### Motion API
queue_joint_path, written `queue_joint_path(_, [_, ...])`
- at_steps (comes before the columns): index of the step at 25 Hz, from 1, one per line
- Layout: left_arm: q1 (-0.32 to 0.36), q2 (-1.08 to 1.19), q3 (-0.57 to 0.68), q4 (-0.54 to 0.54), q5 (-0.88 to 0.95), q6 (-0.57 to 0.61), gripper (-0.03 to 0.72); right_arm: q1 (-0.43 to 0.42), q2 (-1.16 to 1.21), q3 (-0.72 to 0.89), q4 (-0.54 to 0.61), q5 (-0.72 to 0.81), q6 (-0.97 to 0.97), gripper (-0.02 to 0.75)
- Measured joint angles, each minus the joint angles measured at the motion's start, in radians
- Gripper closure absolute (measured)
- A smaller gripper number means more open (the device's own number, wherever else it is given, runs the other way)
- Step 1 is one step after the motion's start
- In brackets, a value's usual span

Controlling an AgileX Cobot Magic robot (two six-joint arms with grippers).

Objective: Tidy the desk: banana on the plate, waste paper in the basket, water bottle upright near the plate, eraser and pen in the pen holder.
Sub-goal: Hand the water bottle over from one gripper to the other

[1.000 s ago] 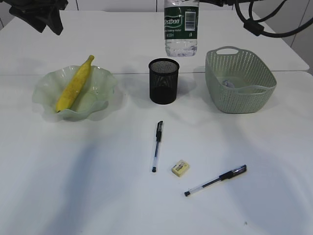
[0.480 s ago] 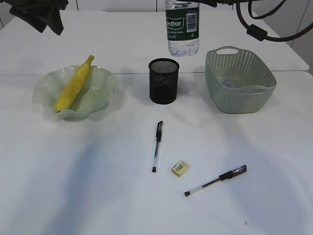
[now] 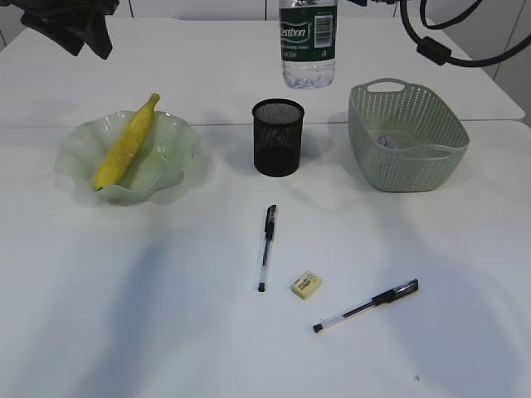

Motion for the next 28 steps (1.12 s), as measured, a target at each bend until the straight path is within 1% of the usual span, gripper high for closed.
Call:
queue_joint_path(3, [0.0, 0.0, 0.0, -0.028, 0.0, 0.008, 0.371, 0.0, 0.0, 0.0, 0.021, 0.0, -0.013, 0.379])
queue_joint_path(6, [0.0, 0.0, 0.0, -0.033, 0.0, 0.026, 0.371, 0.0, 0.0, 0.0, 0.024, 0.0, -0.053, 0.379])
queue_joint_path(14, [0.0, 0.0, 0.0, 0.025, 0.0, 0.083, 0.371, 0.0, 0.002, 0.0, 0.038, 0.006, -0.147, 0.379])
queue_joint_path(23, [0.0, 0.0, 0.0, 0.033, -0.003, 0.139, 0.369, 0.0, 0.003, 0.0, 0.065, 0.017, -0.161, 0.379])
queue_joint_path(26, [0.0, 0.0, 0.0, 0.028, -0.012, 0.146, 0.357, 0.0, 0.003, 0.0, 0.067, 0.029, -0.161, 0.379])
queue_joint_path(28, [0.0, 0.0, 0.0, 0.005, -0.027, 0.148, 0.341, 0.0, 0.003, 0.0, 0.067, 0.038, -0.161, 0.379])
